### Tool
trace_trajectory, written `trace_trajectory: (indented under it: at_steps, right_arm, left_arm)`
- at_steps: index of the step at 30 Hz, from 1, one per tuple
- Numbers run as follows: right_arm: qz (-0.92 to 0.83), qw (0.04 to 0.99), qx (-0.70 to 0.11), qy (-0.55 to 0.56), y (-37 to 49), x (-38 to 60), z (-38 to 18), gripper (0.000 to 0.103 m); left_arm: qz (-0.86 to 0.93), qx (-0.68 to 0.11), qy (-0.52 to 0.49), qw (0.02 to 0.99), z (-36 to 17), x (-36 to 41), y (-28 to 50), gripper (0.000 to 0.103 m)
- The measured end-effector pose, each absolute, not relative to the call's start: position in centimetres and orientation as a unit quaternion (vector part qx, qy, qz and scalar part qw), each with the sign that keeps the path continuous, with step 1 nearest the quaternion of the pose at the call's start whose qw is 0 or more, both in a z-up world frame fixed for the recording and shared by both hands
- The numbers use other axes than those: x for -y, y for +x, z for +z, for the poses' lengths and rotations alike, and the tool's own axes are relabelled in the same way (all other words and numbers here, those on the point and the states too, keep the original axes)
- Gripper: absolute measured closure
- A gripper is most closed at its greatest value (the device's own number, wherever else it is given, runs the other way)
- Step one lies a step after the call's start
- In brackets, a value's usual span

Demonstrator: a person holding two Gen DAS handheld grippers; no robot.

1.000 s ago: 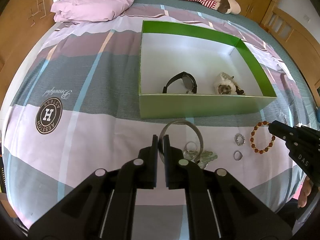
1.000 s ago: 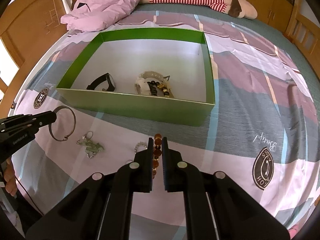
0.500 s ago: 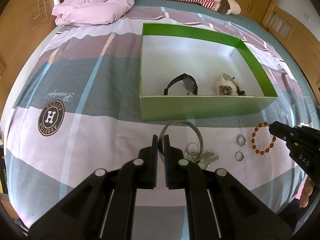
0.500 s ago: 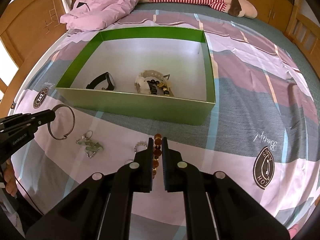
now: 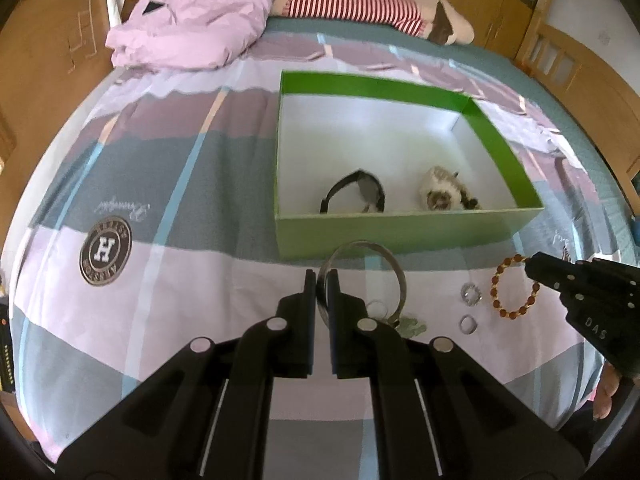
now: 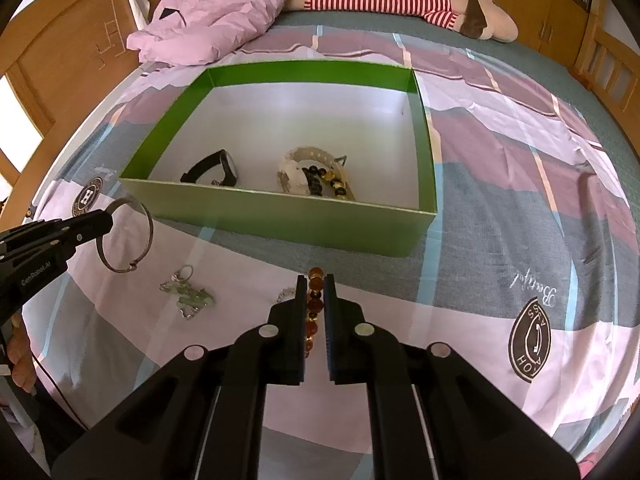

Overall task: Organize jewelry
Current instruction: 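Lift the red bead bracelet with right tool while left tool lifts the silver bangle, then lower bracelet and bangle into the green box and open both tools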

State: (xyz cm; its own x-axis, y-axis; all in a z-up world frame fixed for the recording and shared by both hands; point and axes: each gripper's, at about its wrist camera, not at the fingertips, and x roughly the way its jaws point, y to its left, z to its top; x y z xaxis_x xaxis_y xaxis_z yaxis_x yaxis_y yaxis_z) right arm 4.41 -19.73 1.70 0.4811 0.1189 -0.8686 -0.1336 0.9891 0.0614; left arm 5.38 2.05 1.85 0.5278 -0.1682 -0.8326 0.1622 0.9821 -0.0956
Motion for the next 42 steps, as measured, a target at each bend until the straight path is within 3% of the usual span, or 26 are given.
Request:
trace_trajectory:
  at_steps: [16,30,32,34,38,42]
  right_arm:
    - [0.119,0.931,-0.340,0.054,3.1,20.4,8.7,0.095]
    - [0.072,0.915,-0.391,0.070,10.5,21.8,4.6,0.095]
    - [0.071,0.910,-0.403,0.067,10.7,21.8,4.1,0.086]
    - [0.071,0.908,-0.405,0.075,10.4,22.0,4.1,0.076]
    - [0.092,0.908,-0.403,0.074,9.3,21.8,4.8,0.076]
    - [0.125,0.901,-0.411,0.065,6.7,20.9,5.2,0.076]
  left_arm:
    - [-0.111,-0.399,-0.019,0.910,5.6,-2.1,5.9,0.098]
    - [-0.099,-0.439,-0.019,0.893,2.9,-0.8,12.5,0.096]
    - [-0.100,-0.445,-0.022,0.890,2.6,-0.9,12.7,0.094]
    - [-0.098,-0.443,-0.024,0.891,2.6,-1.0,12.5,0.086]
    - [-0.095,-0.432,-0.001,0.897,3.2,-0.2,11.4,0.086]
    - [-0.092,-0.415,0.009,0.905,4.4,0.4,9.1,0.079]
